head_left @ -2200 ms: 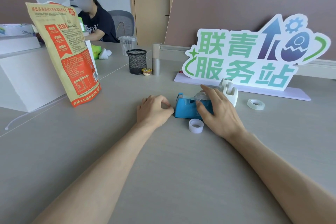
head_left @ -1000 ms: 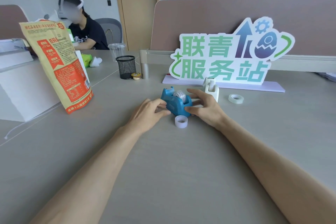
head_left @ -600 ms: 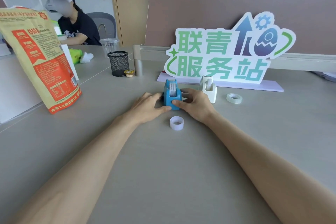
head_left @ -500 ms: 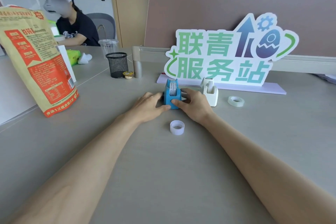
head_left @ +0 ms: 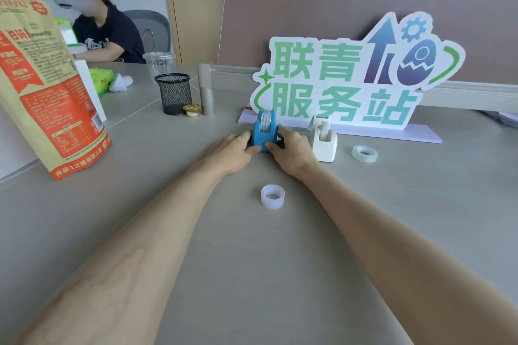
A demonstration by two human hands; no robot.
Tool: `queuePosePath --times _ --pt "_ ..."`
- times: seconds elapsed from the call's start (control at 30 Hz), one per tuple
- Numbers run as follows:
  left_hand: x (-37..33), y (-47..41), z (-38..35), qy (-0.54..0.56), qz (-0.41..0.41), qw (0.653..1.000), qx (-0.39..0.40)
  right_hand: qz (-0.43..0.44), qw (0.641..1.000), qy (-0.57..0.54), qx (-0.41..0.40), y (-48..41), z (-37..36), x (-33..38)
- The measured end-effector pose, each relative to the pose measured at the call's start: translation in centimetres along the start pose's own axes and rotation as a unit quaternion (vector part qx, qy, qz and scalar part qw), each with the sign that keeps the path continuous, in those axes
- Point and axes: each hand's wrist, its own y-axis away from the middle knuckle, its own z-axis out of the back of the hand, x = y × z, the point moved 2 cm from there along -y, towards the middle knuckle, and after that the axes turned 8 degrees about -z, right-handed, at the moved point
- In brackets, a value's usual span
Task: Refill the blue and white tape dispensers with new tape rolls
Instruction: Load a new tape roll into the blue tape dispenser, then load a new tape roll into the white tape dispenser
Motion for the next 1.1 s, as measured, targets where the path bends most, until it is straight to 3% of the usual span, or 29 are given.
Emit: queuePosePath --times 0.27,0.37,0.43,0.5,0.6,0.83,1.1 --pt "-0.8 6.0 0.2 0.087 0.004 0.996 -0.026 0.001 0.999 0.034 0.004 3.7 1.3 0.2" --pt "-2.7 9.1 1.2 0.186 -0.011 0.982 -0.031 0.02 0.998 0.055 0.01 5.6 1.8 -0.1" --pt "-4.4 11.3 1.8 0.251 -0.024 0.968 0.005 0.041 0.997 0.071 0.011 6.8 2.2 -0.5" --pt "-5.8 13.3 2.0 0.23 -0.065 0.971 0.031 0.071 0.994 0.078 0.016 7.9 2.6 -0.8" --pt "-6.2 14.1 1.8 0.169 -0.117 0.979 -0.011 0.131 0.986 0.103 0.031 9.2 3.1 -1.3" --pt "-3.6 11.0 1.7 0.092 0.007 0.986 -0.141 0.171 0.976 0.135 0.025 10.1 4.0 -1.7" --pt "-0.8 3.8 1.5 -0.033 0.094 0.984 -0.149 0.188 0.972 0.137 0.008 7.9 3.5 -2.2"
